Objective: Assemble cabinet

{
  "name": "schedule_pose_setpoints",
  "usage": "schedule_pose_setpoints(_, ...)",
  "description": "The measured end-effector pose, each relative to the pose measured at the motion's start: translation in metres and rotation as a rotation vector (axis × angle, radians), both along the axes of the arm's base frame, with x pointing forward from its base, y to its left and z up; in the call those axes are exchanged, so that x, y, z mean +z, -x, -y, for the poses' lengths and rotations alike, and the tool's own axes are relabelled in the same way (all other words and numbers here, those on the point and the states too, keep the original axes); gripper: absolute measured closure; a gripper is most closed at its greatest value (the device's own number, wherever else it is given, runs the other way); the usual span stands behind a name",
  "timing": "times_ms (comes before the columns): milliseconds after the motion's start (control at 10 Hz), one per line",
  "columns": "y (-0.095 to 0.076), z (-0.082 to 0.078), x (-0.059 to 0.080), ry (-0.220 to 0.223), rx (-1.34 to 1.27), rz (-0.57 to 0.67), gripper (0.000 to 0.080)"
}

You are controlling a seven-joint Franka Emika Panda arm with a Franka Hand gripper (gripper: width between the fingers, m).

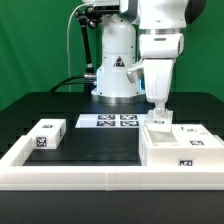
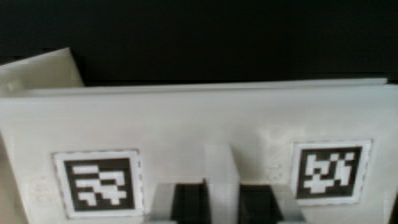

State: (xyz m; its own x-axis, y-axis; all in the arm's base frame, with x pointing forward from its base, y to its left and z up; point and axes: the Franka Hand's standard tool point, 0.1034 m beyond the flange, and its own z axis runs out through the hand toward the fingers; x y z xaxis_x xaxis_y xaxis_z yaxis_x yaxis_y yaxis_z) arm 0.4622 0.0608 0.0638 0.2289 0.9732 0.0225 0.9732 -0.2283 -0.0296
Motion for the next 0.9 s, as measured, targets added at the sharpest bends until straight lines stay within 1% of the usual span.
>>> schedule_pose_setpoints(200, -0.002, 0.002, 0.000, -0.001, 0.034, 0.002, 0.0731)
schedule_pose_setpoints(500, -0.012, 0.005, 0.000, -0.004, 0.104, 0.000, 0.0729)
schedule_pose_setpoints(900, -0.015, 0.005, -0.001, -0.005, 0.145, -0.007, 0.0729)
